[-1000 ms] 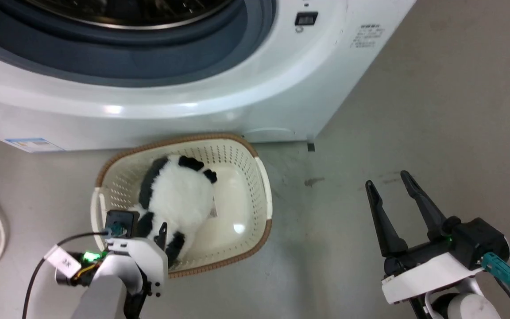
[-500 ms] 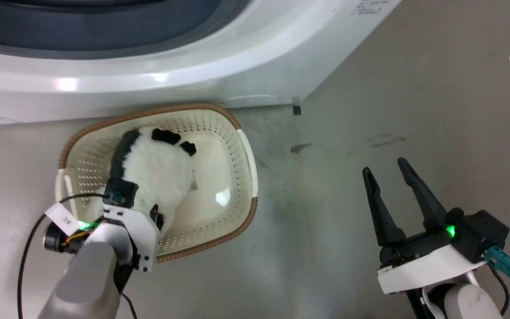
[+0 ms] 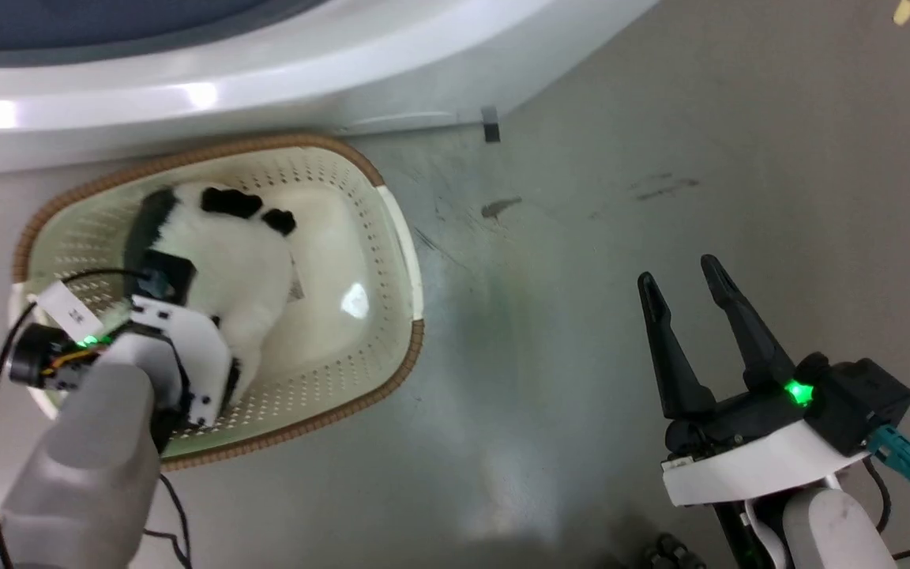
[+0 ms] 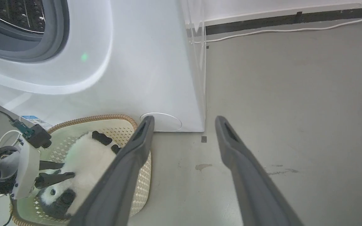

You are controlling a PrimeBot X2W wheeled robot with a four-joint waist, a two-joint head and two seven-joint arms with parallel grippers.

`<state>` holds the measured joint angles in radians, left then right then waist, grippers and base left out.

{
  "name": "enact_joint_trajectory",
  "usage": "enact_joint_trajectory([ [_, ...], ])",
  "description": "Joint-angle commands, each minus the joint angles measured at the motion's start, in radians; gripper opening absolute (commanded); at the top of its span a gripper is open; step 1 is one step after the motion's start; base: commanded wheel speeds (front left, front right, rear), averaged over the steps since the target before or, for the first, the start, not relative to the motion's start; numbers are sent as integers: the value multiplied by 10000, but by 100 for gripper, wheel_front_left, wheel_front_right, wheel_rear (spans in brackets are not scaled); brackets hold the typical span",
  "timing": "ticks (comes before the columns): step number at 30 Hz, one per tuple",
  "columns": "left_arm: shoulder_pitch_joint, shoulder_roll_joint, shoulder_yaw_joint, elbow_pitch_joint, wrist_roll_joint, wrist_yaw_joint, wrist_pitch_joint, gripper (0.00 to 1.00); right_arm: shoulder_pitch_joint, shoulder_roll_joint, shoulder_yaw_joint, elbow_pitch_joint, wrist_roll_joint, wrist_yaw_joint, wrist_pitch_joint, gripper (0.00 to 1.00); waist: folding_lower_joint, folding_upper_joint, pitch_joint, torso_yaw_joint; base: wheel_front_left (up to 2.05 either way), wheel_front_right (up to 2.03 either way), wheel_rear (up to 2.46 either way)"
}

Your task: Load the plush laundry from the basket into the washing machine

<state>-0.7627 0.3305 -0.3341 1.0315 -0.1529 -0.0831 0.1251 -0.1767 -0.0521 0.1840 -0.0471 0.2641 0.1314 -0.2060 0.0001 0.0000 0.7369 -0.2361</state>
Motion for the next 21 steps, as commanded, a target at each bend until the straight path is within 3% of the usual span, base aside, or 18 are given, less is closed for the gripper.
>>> enact_joint_trajectory([
  [1,-349,127,-118,308,-35,56,81,100,-170,15,76,-74,128,-6,-115,100,-1,0,281,-182,0,0,0],
  [8,-874,475,-424,1048,-195,46,316,100,-364,16,241,-53,400,-6,-261,100,-1,0,814,-424,0,0,0],
  [9,-895,514,-458,1156,-236,37,347,66,-392,16,263,-40,436,-6,-282,100,-1,0,863,-455,0,0,0],
  [10,-919,544,-488,1262,-284,20,366,18,-422,17,277,-29,470,-7,-303,100,-1,0,913,-482,0,0,0],
  [11,-948,566,-519,1368,-336,-6,374,0,-457,17,287,-15,503,-7,-324,100,-1,0,964,-507,0,0,0],
  [21,-922,611,-663,2410,-980,13,-262,0,-594,18,278,302,735,-7,-533,100,-1,0,447,-617,0,0,0],
])
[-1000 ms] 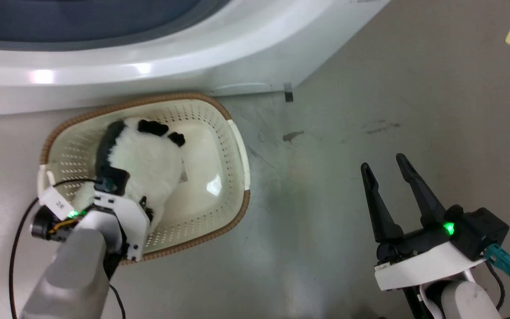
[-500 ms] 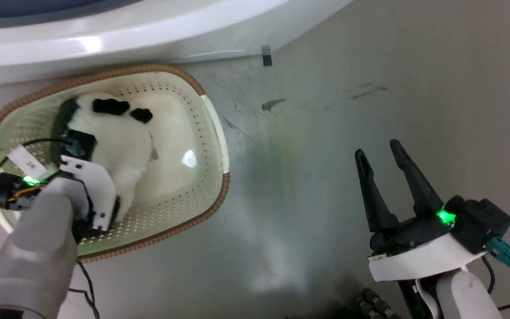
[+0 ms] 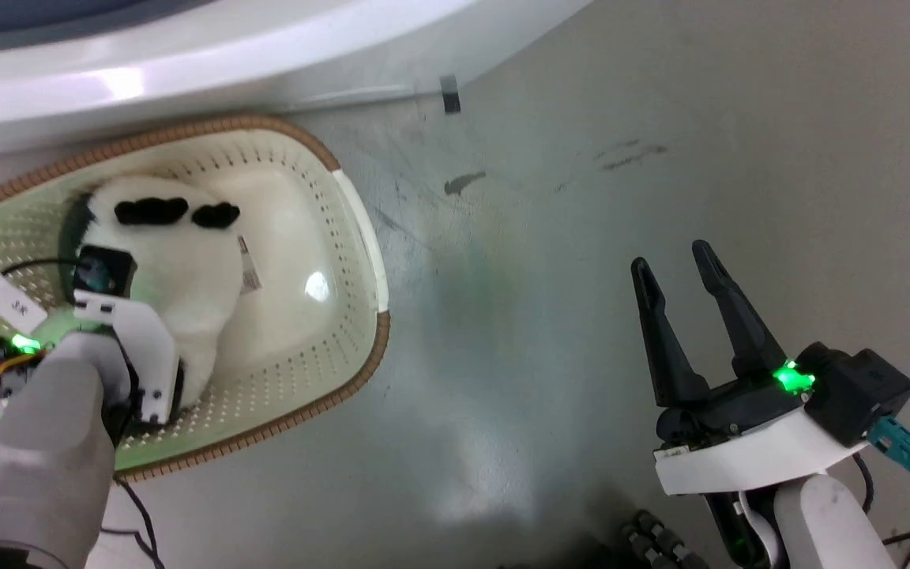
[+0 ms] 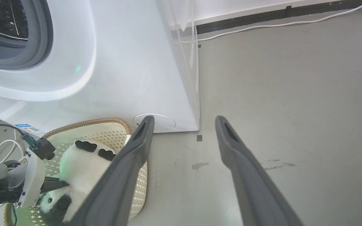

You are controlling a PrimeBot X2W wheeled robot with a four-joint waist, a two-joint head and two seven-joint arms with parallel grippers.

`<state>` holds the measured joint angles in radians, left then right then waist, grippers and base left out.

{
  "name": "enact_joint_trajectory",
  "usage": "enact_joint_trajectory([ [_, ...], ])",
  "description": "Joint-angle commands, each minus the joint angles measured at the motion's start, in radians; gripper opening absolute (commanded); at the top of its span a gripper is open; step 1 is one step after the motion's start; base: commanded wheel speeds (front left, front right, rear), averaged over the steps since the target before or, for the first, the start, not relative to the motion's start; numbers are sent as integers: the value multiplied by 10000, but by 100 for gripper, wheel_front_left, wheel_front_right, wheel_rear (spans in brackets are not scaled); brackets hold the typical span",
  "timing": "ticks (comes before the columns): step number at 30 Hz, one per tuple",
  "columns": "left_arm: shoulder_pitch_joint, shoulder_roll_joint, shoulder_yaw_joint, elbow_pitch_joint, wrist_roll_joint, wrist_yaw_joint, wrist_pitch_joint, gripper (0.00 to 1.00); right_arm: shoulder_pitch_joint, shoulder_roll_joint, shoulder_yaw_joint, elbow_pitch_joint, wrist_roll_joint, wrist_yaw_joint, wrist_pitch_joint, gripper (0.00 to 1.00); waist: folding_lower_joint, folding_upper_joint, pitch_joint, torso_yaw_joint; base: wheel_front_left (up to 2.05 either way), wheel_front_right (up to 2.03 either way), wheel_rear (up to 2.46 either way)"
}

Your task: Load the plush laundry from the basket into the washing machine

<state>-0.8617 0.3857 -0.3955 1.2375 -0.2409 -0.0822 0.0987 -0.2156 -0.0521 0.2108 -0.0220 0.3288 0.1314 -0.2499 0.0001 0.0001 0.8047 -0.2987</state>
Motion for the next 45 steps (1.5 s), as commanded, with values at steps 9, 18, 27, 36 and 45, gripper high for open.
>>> enact_joint_trajectory([
  [9,1154,-419,311,481,-781,45,-1245,0,153,19,-142,590,-316,-7,-118,100,-1,-1,-2177,382,0,0,0],
  [18,2634,-1148,606,194,-1420,-235,-3229,0,987,19,-287,1195,-858,-7,-118,100,-1,-1,-4581,1033,0,0,0],
  [27,4634,-1532,1137,-2766,-1611,-206,-3599,0,1875,19,-372,1616,-1233,-7,-118,100,-1,-1,-6421,1601,0,0,0],
  [36,7230,-1810,2419,-8389,-865,511,-3602,0,2255,19,-235,1706,-1331,-7,-118,100,-1,-1,-7024,1646,0,0,0],
  [45,6969,-1697,3184,-11063,-317,503,-3603,0,2057,19,-203,1483,-1375,-7,-118,100,-1,-1,-5951,1271,0,0,0],
])
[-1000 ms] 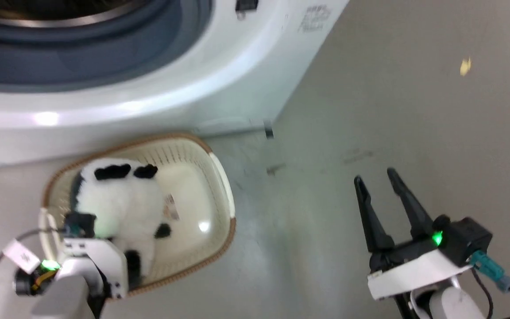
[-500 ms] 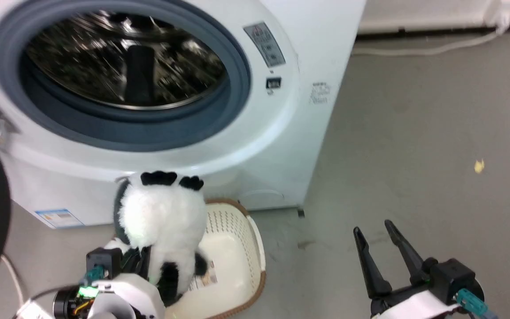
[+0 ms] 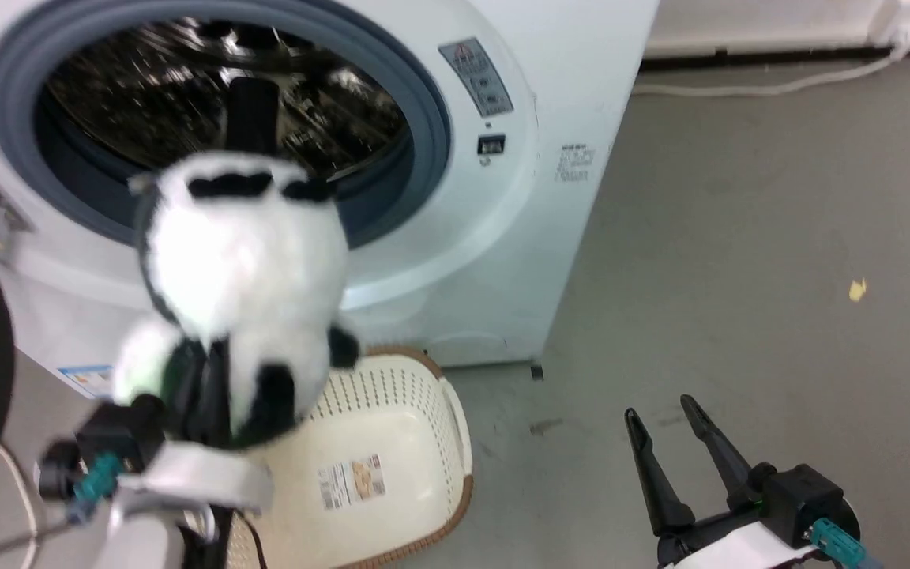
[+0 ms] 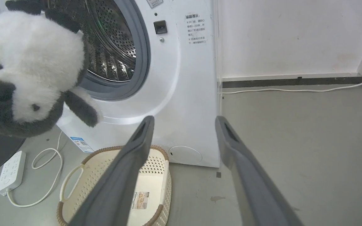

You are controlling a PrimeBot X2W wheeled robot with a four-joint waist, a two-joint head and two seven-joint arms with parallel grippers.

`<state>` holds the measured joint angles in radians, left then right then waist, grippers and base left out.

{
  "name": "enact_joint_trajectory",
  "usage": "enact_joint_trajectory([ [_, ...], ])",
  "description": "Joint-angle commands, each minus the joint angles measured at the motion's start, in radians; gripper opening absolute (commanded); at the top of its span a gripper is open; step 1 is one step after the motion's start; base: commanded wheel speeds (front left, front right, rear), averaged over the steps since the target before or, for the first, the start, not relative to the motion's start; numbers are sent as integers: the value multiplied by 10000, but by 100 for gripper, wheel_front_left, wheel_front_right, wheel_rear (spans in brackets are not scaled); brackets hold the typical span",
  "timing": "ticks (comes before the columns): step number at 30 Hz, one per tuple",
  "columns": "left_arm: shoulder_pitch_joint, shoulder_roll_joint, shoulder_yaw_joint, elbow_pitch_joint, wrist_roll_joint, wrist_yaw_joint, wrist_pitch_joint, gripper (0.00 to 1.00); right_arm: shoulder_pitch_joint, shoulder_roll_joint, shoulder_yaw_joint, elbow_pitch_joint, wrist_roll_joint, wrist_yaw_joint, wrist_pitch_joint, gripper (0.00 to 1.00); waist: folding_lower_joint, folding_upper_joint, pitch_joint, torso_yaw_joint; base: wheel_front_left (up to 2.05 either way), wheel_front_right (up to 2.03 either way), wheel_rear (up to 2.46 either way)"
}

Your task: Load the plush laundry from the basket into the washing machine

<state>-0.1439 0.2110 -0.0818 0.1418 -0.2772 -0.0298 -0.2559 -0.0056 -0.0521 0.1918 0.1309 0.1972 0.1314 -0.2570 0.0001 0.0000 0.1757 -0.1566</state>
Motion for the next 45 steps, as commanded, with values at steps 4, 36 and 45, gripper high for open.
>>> enact_joint_trajectory([
  [4,-1476,532,179,-172,146,-95,344,0,-290,19,-81,-183,70,-7,-47,100,-1,0,1116,-373,0,0,0],
  [36,-12812,3071,-1327,6795,1870,-816,4286,0,-2117,19,381,-632,1586,-7,-47,100,-1,0,5467,-2083,0,0,0],
  [45,-13066,2743,-1850,8182,1549,-968,3917,0,-2318,19,286,-592,1503,-7,-47,100,-1,0,5426,-1859,0,0,0],
])
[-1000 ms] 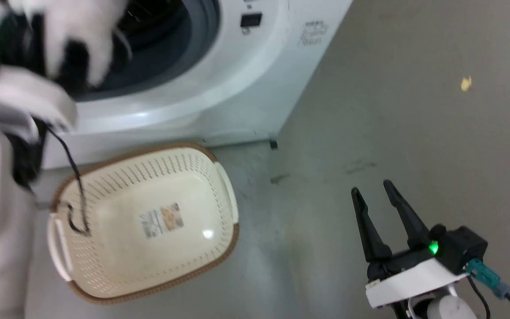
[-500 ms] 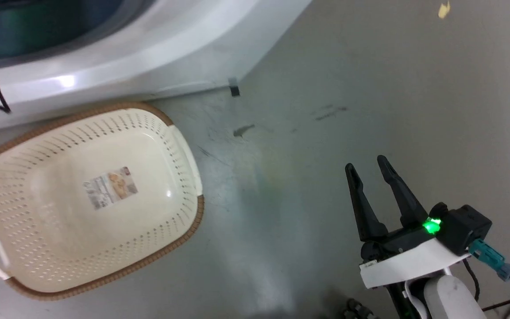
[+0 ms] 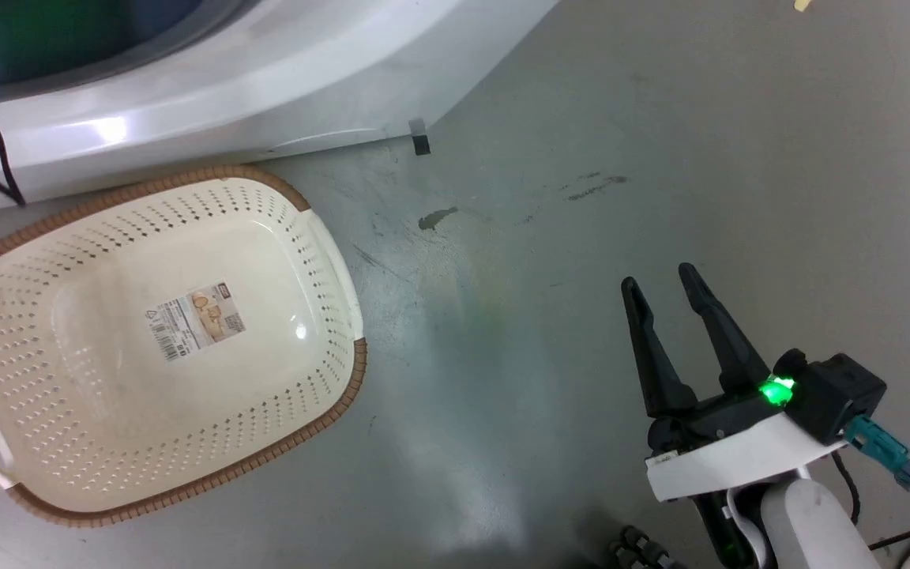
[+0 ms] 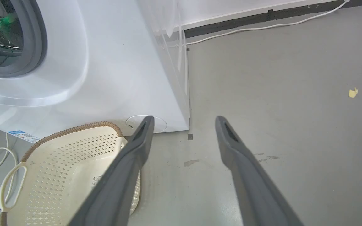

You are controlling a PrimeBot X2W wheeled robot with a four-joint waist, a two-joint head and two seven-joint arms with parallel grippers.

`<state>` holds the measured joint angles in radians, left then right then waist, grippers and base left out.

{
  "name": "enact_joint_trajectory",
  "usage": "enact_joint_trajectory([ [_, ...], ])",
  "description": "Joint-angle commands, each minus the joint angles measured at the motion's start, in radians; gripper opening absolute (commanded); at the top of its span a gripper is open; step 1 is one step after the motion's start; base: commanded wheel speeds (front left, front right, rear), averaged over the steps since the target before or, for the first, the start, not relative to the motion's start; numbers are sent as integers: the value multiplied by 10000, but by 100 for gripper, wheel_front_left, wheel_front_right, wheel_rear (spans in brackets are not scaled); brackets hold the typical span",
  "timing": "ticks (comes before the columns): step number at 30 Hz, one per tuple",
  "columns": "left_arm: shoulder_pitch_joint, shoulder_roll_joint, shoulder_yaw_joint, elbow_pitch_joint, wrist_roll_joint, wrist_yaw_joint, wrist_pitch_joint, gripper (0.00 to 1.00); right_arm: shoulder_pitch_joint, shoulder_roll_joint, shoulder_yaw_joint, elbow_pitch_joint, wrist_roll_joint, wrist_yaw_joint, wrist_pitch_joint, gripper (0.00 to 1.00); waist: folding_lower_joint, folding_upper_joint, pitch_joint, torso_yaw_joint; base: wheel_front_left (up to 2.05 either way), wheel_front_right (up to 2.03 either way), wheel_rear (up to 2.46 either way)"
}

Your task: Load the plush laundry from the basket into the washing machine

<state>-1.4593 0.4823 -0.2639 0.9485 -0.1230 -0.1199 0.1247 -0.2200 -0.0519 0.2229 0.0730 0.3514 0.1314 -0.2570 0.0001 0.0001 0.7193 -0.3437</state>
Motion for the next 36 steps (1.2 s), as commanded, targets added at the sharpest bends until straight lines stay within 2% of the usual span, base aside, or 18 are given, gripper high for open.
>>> enact_joint_trajectory([
  [1,104,0,-54,226,-47,-72,11,0,-183,17,-48,-2,-65,-7,-47,100,-1,-1,-70,49,0,0,0],
  [2,130,-14,-107,315,-58,-76,-124,9,-183,17,-74,15,-100,-7,-47,100,-1,-1,-141,92,0,0,0],
  [3,176,-31,-163,410,-69,-80,-257,87,-176,17,-99,35,-144,-7,-47,100,-1,-1,-230,138,0,0,0],
  [4,244,-59,-200,517,-103,-83,-383,100,-162,17,-120,56,-189,-7,-47,100,-1,-1,-338,182,0,0,0],
  [10,1030,-439,-303,1113,-539,-98,-1318,100,-30,17,-323,185,-623,-7,-47,100,-1,-1,-1353,553,0,0,0],
  [15,2216,-966,-352,1388,-1138,-104,-2470,100,215,17,-565,334,-1093,-7,-47,100,-1,-1,-2683,999,0,0,0],
  [21,4190,-1698,-318,756,-2119,-105,-3732,100,661,17,-805,578,-1614,-7,-47,100,-1,-1,-4488,1578,0,0,0],
  [24,5472,-1882,-121,-369,-2453,-100,-3850,100,939,17,-936,713,-1803,-7,-47,100,-1,-1,-5363,1846,0,0,0],
  [29,8427,-2148,664,-3610,-2509,303,-3861,100,1472,17,-1062,919,-1986,-7,-38,100,-1,-1,-6605,2207,0,0,0],
  [30,10270,-2321,866,-4998,-2434,756,-3862,100,1821,17,-1107,979,-2022,-7,25,100,-1,-1,-7130,2402,0,0,0],
  [36,12987,-2518,1080,-7301,-2269,1528,-3863,100,2342,17,-888,1007,-2023,-7,82,100,-1,-1,-7585,2672,0,0,0],
])
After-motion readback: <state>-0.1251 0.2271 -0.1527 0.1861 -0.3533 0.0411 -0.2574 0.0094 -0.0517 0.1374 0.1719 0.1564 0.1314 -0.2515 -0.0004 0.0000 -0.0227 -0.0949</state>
